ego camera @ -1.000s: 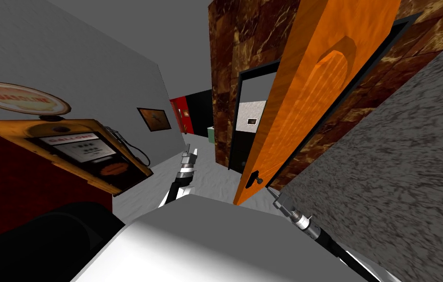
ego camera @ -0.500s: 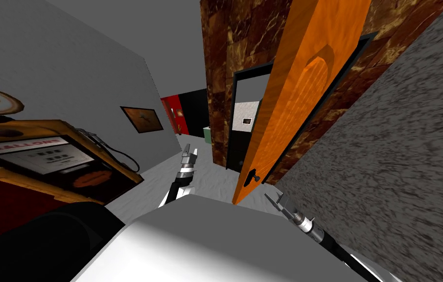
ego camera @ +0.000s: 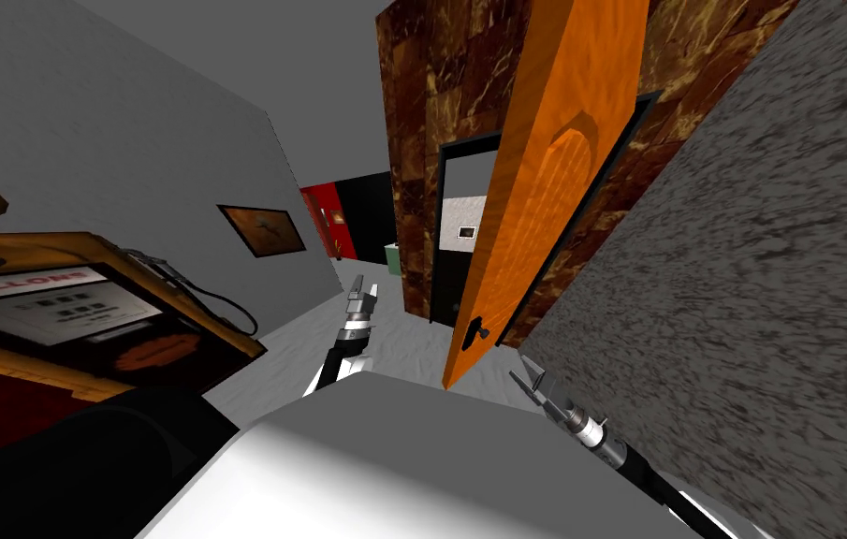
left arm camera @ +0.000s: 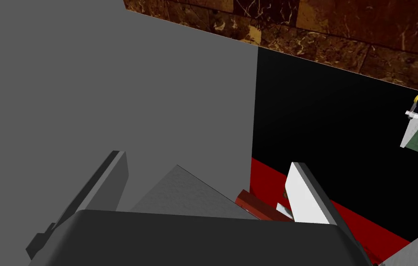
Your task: Pull the door open
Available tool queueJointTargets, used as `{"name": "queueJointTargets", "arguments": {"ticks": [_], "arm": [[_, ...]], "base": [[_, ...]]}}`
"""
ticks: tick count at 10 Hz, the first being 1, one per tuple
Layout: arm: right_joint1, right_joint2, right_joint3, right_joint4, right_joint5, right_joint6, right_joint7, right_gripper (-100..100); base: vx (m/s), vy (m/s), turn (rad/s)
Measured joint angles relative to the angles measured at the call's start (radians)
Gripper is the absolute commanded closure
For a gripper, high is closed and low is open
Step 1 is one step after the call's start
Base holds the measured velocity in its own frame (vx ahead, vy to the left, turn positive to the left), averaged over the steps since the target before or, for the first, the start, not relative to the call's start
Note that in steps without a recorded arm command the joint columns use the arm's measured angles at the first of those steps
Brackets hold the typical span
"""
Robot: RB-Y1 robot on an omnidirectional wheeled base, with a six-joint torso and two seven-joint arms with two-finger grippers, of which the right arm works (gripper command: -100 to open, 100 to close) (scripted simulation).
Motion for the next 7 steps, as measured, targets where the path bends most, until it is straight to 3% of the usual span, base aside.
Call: {"name": "queueJointTargets", "arguments": {"ticks": [3, 5, 6, 7], "arm": [[-0.020, 0.017, -0.016, 0.038, -0.025, 0.021, -0.015, -100], [-0.036, 0.024, -0.033, 0.053, -0.051, 0.050, -0.026, -100], [-0.039, 0.028, -0.039, 0.063, -0.060, 0.056, -0.029, -100], [-0.040, 0.029, -0.039, 0.064, -0.060, 0.057, -0.030, 100]], "base": [[0.093, 0.169, 0.205], [0.078, 0.074, 0.234], [0.029, 0.017, 0.027], [0.002, -0.004, -0.027]]}}
